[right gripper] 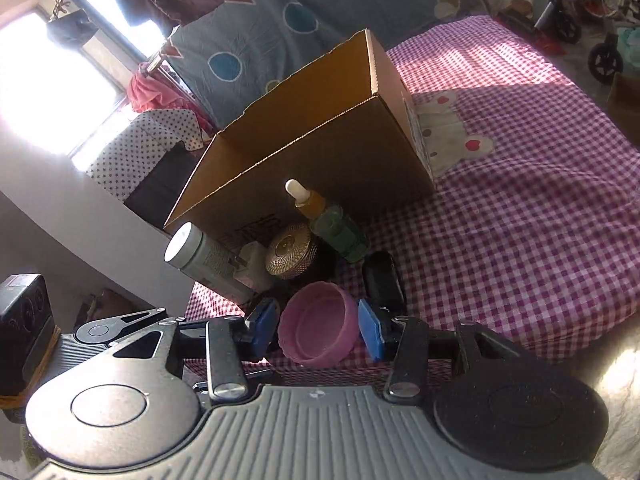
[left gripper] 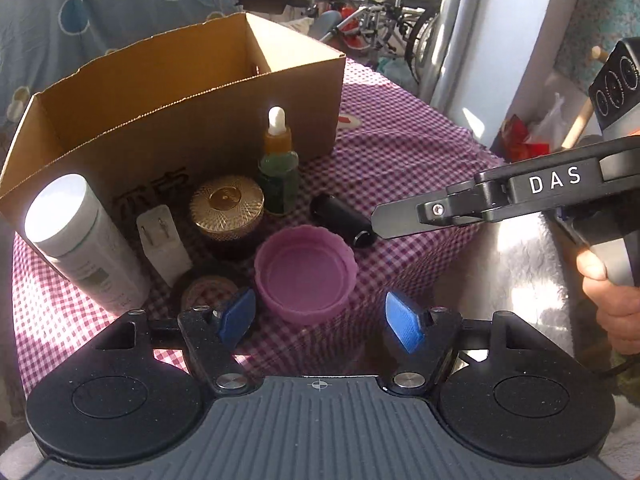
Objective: Organize rigid objects
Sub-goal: 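Grasp the pink silicone cup by its rim with the right tool, then lower the pink cup into the box and open the right tool, then move the right tool to the black cylinder and close on it, then carry the black cylinder into the box and open the right tool, then grasp the black electrical tape roll by its rim with the right tool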
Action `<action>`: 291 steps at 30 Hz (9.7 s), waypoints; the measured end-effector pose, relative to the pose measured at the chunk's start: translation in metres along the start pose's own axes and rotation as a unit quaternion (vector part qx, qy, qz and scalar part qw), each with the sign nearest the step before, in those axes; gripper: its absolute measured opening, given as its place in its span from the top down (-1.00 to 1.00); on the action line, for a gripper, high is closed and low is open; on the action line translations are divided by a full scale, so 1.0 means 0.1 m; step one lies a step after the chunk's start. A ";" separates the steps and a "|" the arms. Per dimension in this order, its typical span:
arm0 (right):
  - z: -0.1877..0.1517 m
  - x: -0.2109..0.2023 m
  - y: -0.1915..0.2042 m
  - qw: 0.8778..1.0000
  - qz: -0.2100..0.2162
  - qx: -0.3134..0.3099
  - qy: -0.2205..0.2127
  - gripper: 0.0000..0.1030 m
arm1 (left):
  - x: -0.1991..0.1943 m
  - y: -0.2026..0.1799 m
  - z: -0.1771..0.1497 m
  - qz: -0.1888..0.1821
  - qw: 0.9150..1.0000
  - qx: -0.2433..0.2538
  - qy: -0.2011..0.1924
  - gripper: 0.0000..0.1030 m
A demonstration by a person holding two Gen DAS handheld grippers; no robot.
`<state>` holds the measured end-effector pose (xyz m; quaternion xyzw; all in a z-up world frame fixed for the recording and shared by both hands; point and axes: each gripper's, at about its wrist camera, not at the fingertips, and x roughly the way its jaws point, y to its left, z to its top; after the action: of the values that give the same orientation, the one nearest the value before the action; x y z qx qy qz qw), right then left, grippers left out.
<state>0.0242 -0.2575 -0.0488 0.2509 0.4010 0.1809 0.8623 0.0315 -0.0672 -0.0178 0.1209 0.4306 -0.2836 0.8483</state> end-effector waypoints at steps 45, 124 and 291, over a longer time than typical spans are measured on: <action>-0.12 0.39 -0.09 0.999 -0.019 -0.003 0.037 0.73 | 0.47 -0.26 0.01 0.072 0.996 0.052 0.007 -0.44; 1.94 0.94 0.97 0.984 0.111 -0.053 0.127 0.69 | -0.52 1.41 1.10 0.096 0.993 -0.067 -0.027 -0.51; 0.05 0.32 0.29 0.998 0.063 -0.001 0.010 0.05 | 0.01 0.42 -0.17 0.065 0.992 -0.107 0.017 -0.97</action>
<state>0.0444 -0.2189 -0.0489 0.2726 0.3930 0.2384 0.8452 0.0456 -0.0261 -0.0305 0.0620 0.4637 -0.1782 0.8657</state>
